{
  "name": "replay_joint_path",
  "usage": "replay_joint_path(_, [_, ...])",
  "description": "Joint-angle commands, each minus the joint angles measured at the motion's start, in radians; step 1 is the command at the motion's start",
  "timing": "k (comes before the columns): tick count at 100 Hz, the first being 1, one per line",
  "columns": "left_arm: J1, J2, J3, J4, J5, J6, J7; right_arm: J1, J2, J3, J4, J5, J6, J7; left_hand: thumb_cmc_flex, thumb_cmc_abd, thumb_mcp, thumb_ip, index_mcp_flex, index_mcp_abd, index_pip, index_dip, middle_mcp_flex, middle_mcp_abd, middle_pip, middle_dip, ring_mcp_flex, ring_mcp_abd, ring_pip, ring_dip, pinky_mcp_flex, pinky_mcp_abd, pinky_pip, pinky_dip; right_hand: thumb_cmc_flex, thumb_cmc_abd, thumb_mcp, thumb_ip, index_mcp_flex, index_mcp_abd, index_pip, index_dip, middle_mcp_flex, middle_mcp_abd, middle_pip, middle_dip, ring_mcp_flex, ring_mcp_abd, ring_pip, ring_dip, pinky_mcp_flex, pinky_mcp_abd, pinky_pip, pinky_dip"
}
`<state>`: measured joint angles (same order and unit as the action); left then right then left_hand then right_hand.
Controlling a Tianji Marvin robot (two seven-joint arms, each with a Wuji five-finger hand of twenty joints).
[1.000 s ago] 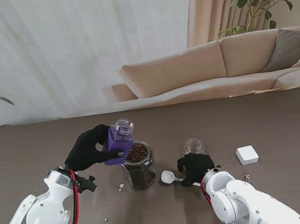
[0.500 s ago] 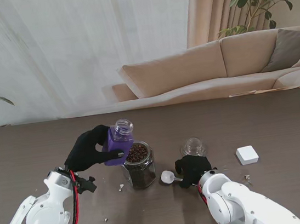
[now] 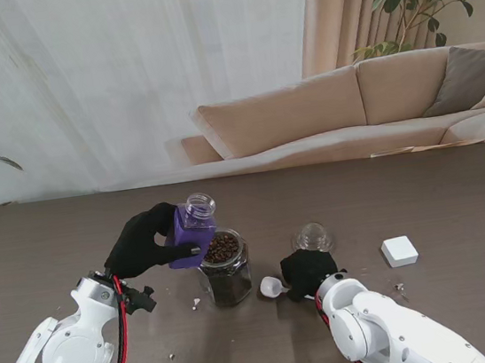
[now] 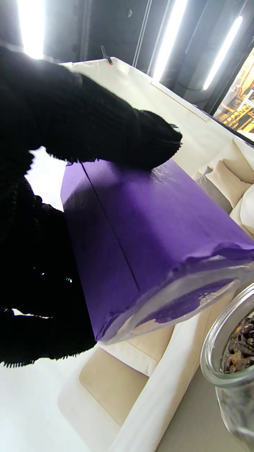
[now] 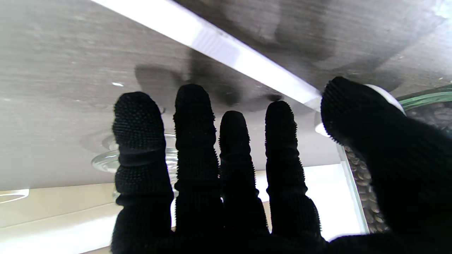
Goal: Portion coffee beans from the glass jar into the coffee jar
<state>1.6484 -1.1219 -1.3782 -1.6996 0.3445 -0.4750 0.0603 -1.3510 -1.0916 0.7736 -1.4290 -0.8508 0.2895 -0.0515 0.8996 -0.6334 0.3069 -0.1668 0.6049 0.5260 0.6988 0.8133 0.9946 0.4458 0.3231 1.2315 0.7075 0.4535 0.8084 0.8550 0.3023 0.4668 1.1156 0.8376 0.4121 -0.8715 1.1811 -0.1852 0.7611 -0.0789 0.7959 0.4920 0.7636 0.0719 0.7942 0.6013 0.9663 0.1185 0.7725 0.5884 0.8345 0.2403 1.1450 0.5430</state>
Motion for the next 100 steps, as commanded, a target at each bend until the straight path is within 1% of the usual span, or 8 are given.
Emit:
replay_joint_path(1, [0.004, -0.005, -0.001, -0.008, 0.000, 0.004, -0.014, -0.005, -0.007, -0.016, 0.026, 0.005, -0.001, 0.019, 0.202, 0.146, 0.311, 0.073, 0.064, -0.045, 0.418, 0.075, 0.073, -0.093, 0.075, 0.025, 0.032, 0.031, 0.009, 0.017, -0.014, -0.061, 0.059, 0.031, 0.029, -0.066, 0.047, -0.003, 0.058, -0.019, -0.025, -0.012, 0.024, -0.011, 0.004, 0.017, 0.036, -0.012, 0.012, -0.005, -0.327, 0.022, 0.047, 0.005])
replay_joint_path(10, [0.005, -0.005, -0.001, -0.009, 0.001, 0.005, -0.013, 0.002, -0.010, -0.026, 0.039, 0.015, -0.002, 0.013, 0.202, 0.146, 0.311, 0.073, 0.065, -0.044, 0.417, 0.075, 0.073, -0.092, 0.075, 0.025, 0.032, 0.033, 0.009, 0.017, -0.015, -0.062, 0.059, 0.031, 0.035, -0.073, 0.048, -0.012, 0.061, -0.018, -0.025, -0.013, 0.029, -0.011, 0.004, 0.018, 0.038, -0.012, 0.011, -0.005, -0.326, 0.021, 0.048, 0.004])
replay_joint_path(15, [0.006, -0.005, -0.002, -0.009, 0.001, 0.005, -0.012, 0.006, -0.012, -0.032, 0.046, 0.020, -0.002, 0.009, 0.201, 0.146, 0.311, 0.073, 0.064, -0.044, 0.417, 0.075, 0.073, -0.092, 0.075, 0.025, 0.031, 0.032, 0.009, 0.017, -0.015, -0.062, 0.059, 0.031, 0.054, -0.089, 0.047, -0.066, 0.073, -0.026, -0.010, -0.037, 0.037, -0.013, 0.003, 0.020, 0.043, -0.013, 0.011, -0.004, -0.325, 0.023, 0.048, 0.001])
replay_joint_path(17, [0.006, -0.006, -0.002, -0.010, 0.001, 0.006, -0.012, 0.007, -0.012, -0.034, 0.049, 0.022, -0.002, 0.007, 0.201, 0.147, 0.311, 0.073, 0.065, -0.044, 0.417, 0.075, 0.073, -0.092, 0.075, 0.025, 0.032, 0.032, 0.009, 0.017, -0.015, -0.061, 0.059, 0.031, 0.062, -0.097, 0.048, -0.090, 0.074, -0.030, 0.026, -0.083, 0.043, -0.015, 0.003, 0.022, 0.046, -0.015, 0.011, -0.003, -0.323, 0.022, 0.050, -0.003])
replay_joint_path(33, [0.007, -0.005, -0.002, -0.011, 0.001, 0.006, -0.013, 0.015, -0.019, -0.048, 0.069, 0.037, -0.004, -0.013, 0.201, 0.146, 0.312, 0.073, 0.065, -0.045, 0.417, 0.075, 0.073, -0.093, 0.075, 0.025, 0.033, 0.032, 0.010, 0.017, -0.015, -0.061, 0.059, 0.031, 0.131, -0.150, 0.040, -0.177, 0.107, -0.056, 0.173, -0.149, 0.137, -0.044, 0.004, 0.021, 0.100, -0.029, 0.031, 0.004, -0.293, 0.021, 0.063, -0.009])
replay_joint_path(40, [0.008, -0.006, -0.002, -0.011, 0.001, 0.007, -0.012, 0.016, -0.023, -0.049, 0.076, 0.043, -0.004, -0.026, 0.200, 0.146, 0.312, 0.073, 0.066, -0.045, 0.417, 0.075, 0.073, -0.091, 0.075, 0.024, 0.033, 0.032, 0.009, 0.017, -0.015, -0.062, 0.059, 0.031, 0.159, -0.171, 0.034, -0.185, 0.126, -0.072, 0.263, -0.191, 0.204, -0.064, 0.013, 0.050, 0.138, -0.042, 0.045, 0.009, -0.276, 0.021, 0.071, -0.015])
replay_joint_path(62, [0.008, -0.006, 0.000, -0.012, -0.002, 0.012, -0.011, 0.014, -0.035, -0.046, 0.091, 0.067, -0.006, -0.059, 0.201, 0.145, 0.314, 0.074, 0.065, -0.044, 0.416, 0.075, 0.074, -0.090, 0.075, 0.024, 0.032, 0.034, 0.008, 0.017, -0.017, -0.060, 0.059, 0.031, 0.162, -0.188, 0.041, -0.188, 0.236, -0.118, 0.332, -0.160, 0.353, -0.097, 0.015, 0.078, 0.253, -0.069, 0.087, 0.025, -0.217, 0.016, 0.101, -0.014])
replay_joint_path(100, [0.006, -0.006, 0.001, -0.009, -0.004, 0.012, -0.014, -0.021, -0.038, -0.002, 0.050, 0.102, -0.014, -0.057, 0.200, 0.145, 0.316, 0.073, 0.066, -0.043, 0.415, 0.075, 0.074, -0.090, 0.075, 0.024, 0.031, 0.036, 0.008, 0.017, -0.017, -0.060, 0.059, 0.032, 0.145, -0.200, 0.041, -0.197, 0.245, -0.101, 0.361, -0.218, 0.403, -0.081, -0.023, 0.092, 0.346, -0.094, 0.123, 0.045, -0.162, 0.032, 0.130, -0.019])
